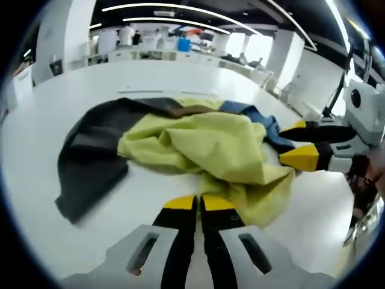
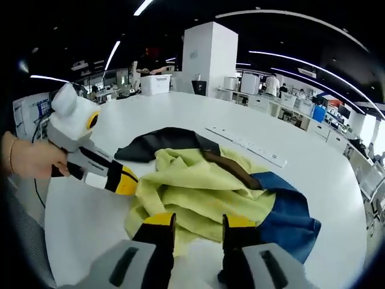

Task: Fold the garment on the visible template until the final outline fits inside the template.

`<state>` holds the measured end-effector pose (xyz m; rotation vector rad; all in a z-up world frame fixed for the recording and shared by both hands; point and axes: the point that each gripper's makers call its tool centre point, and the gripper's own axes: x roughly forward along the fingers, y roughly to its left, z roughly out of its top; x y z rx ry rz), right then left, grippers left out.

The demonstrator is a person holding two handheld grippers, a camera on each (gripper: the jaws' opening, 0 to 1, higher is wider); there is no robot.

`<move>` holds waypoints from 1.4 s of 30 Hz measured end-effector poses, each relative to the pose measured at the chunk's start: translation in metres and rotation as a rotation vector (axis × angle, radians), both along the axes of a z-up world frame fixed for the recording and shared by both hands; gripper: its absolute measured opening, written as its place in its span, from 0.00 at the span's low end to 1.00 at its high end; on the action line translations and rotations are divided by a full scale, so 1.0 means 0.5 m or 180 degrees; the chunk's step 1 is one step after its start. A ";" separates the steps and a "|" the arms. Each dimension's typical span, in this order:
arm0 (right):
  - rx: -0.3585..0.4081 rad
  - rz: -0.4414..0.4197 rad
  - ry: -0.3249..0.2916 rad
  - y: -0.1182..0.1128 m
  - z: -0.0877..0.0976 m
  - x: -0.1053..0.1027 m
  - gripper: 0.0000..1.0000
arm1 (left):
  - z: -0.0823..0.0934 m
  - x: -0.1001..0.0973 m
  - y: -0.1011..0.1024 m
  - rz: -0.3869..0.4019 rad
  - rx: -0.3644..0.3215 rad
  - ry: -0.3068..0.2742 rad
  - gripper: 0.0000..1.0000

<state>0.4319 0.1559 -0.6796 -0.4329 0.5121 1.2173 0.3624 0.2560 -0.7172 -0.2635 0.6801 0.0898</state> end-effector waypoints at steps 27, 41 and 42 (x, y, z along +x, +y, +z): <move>-0.0536 0.0443 -0.0074 -0.009 -0.097 0.029 0.12 | 0.007 -0.015 0.023 0.0065 0.0042 -0.0006 0.00; -0.0504 0.0367 -0.0048 -0.013 -0.080 0.021 0.00 | 0.020 -0.024 0.039 0.0133 0.0041 -0.0050 0.00; -0.0502 0.0370 -0.0035 -0.017 -0.076 0.017 0.00 | 0.023 -0.026 0.041 0.0138 0.0041 -0.0056 0.00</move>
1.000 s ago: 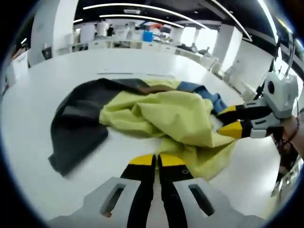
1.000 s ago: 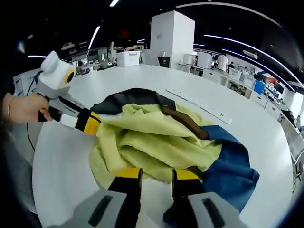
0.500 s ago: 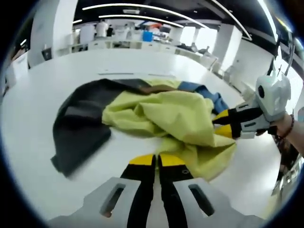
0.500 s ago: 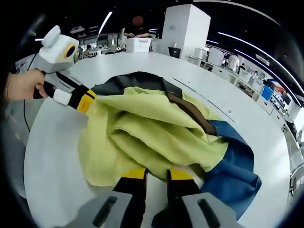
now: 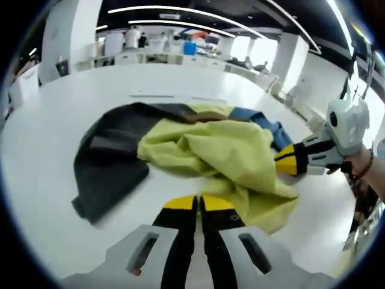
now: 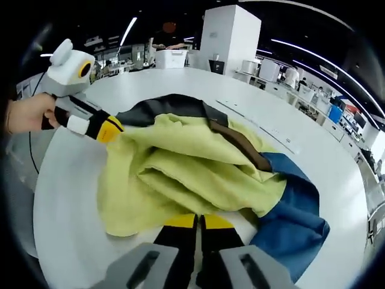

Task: Fold the garment on the visible template until the final outline fits inside the template.

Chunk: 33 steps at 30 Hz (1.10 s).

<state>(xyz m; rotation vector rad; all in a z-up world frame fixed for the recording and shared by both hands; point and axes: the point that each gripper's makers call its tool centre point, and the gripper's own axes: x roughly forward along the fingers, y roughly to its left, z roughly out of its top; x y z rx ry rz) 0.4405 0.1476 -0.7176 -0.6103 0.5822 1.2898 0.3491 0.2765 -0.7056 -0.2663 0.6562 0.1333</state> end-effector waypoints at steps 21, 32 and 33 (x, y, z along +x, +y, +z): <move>-0.0028 -0.0494 0.0337 -0.102 0.093 -0.084 0.00 | 0.058 -0.122 0.056 0.0040 0.0241 -0.0035 0.00; -0.0228 -0.0658 0.0288 -0.164 0.106 -0.131 0.00 | 0.083 -0.193 0.071 0.0097 0.0308 -0.0049 0.00; -0.0237 -0.0694 0.0291 -0.171 0.105 -0.137 0.00 | 0.083 -0.199 0.072 0.0104 0.0306 -0.0048 0.00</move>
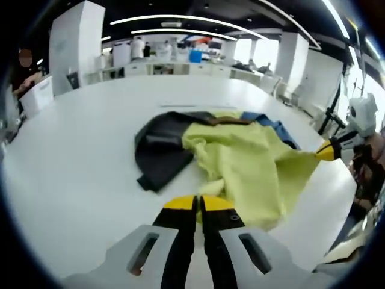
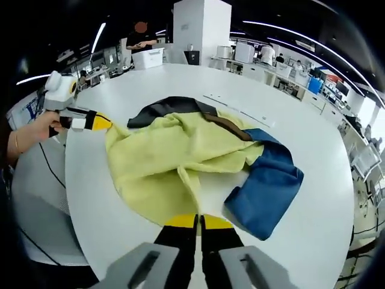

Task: Fold the garment on the visible template until the final outline fits inside the template.

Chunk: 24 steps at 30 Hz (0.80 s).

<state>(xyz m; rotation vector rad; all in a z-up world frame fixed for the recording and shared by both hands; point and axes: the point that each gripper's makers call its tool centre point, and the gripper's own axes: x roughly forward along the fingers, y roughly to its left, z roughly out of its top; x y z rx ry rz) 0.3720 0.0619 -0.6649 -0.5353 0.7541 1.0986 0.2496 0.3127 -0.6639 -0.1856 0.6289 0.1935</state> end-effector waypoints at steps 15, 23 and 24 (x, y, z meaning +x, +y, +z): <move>-0.0125 -0.0391 0.0105 -0.090 -0.028 -0.053 0.00 | -0.016 -0.084 0.019 0.0094 -0.0009 0.0141 0.00; -0.0235 -0.0589 0.0251 -0.142 -0.065 -0.077 0.00 | -0.045 -0.134 0.025 0.0120 -0.0038 0.0344 0.00; -0.0236 -0.0601 0.0270 -0.146 -0.069 -0.081 0.00 | -0.048 -0.141 0.023 0.0114 -0.0052 0.0363 0.00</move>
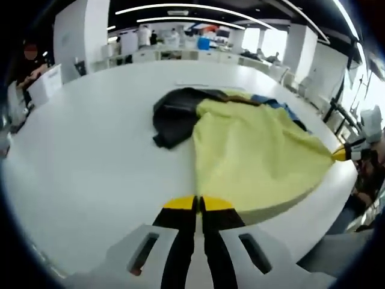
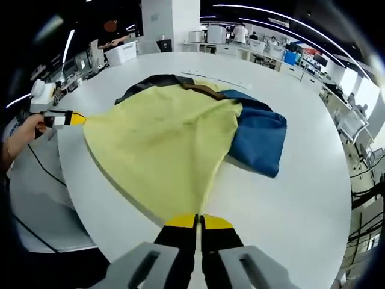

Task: Fold the garment on the visible template until the final outline fits inside the template.

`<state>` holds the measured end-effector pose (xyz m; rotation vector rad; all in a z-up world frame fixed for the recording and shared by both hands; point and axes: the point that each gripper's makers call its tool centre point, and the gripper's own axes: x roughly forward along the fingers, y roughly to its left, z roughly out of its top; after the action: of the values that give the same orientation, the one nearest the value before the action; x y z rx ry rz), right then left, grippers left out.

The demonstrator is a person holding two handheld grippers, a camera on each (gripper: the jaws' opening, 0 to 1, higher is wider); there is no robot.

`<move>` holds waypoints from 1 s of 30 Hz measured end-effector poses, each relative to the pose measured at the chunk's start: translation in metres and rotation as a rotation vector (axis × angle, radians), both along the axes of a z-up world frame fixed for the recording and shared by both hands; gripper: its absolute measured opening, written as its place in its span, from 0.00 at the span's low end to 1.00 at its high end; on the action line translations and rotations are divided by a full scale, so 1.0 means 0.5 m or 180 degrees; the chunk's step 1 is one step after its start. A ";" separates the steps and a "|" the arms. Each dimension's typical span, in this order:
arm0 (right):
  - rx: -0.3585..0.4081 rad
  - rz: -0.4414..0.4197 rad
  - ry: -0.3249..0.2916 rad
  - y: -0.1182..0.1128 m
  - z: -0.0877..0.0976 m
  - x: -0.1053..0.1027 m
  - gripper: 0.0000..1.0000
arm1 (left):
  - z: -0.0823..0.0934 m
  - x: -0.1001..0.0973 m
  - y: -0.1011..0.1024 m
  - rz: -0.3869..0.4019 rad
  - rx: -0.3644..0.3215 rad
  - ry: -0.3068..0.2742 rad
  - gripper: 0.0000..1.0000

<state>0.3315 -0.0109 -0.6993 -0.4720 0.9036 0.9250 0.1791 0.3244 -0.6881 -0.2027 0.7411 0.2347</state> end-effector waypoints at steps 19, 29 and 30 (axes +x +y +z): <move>-0.0253 -0.0041 0.0054 -0.046 -0.052 -0.073 0.00 | -0.042 -0.071 -0.036 -0.0073 -0.0098 0.0407 0.00; -0.0287 -0.0048 0.0070 -0.056 -0.062 -0.084 0.00 | -0.058 -0.092 -0.049 -0.0082 -0.0135 0.0617 0.00; -0.0295 -0.0047 0.0070 -0.057 -0.063 -0.085 0.00 | -0.060 -0.095 -0.050 -0.0070 -0.0143 0.0633 0.00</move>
<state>0.2891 -0.0395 -0.7306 -0.5347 0.9720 0.8790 0.1318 0.2991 -0.7179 -0.2157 0.9461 0.2195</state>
